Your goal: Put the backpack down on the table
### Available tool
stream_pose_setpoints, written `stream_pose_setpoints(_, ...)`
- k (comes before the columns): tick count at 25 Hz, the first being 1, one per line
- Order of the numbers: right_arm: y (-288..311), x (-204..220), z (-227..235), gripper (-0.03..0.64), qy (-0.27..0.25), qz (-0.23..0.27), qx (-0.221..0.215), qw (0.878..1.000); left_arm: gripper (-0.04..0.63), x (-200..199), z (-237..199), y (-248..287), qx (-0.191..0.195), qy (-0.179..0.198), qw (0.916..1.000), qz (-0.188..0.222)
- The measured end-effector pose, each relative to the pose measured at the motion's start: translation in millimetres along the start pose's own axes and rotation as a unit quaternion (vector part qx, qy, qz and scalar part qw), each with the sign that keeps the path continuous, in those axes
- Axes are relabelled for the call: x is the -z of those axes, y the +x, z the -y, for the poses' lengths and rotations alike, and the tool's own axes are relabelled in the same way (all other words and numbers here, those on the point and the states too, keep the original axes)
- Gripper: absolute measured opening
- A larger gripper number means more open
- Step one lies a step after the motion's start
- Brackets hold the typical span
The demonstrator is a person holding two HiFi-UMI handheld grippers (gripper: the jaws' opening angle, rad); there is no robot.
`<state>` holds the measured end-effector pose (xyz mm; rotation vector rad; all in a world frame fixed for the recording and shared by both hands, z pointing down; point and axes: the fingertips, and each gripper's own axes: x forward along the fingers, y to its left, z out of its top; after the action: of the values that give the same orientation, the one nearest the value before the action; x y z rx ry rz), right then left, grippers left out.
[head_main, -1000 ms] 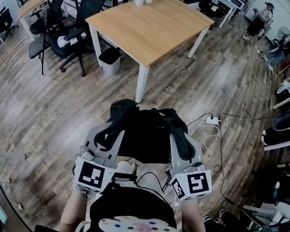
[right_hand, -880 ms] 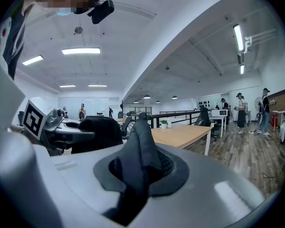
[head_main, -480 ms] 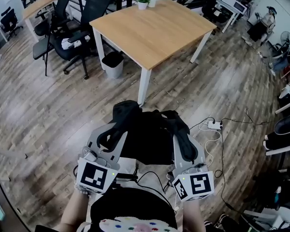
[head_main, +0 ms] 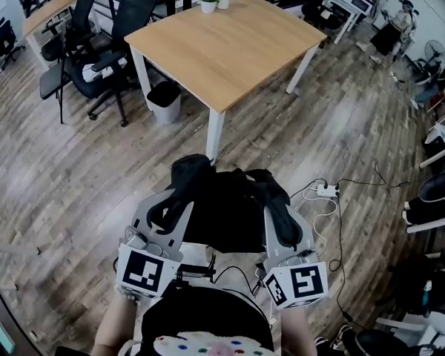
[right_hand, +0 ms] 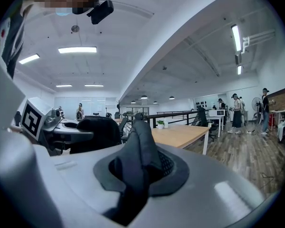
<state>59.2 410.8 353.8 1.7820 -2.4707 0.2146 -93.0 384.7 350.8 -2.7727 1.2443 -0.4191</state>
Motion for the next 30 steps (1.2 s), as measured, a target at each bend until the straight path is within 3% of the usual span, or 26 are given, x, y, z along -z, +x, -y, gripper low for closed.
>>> stream_pose_setpoints(24, 210.1, -60.5, 71.9, 0.061, 0.022, -0.007, 0.04, 0.999, 0.058, -34.2, -167.1, 174.3, 0.028, 0.001, 0.9996, 0.0)
stream_pose_setpoints(30, 263.7, -68.7, 82.1, 0.061, 0.001, -0.011, 0.04, 0.999, 0.058, -33.8, -207.8, 216.8, 0.036, -0.004, 0.9993, -0.003)
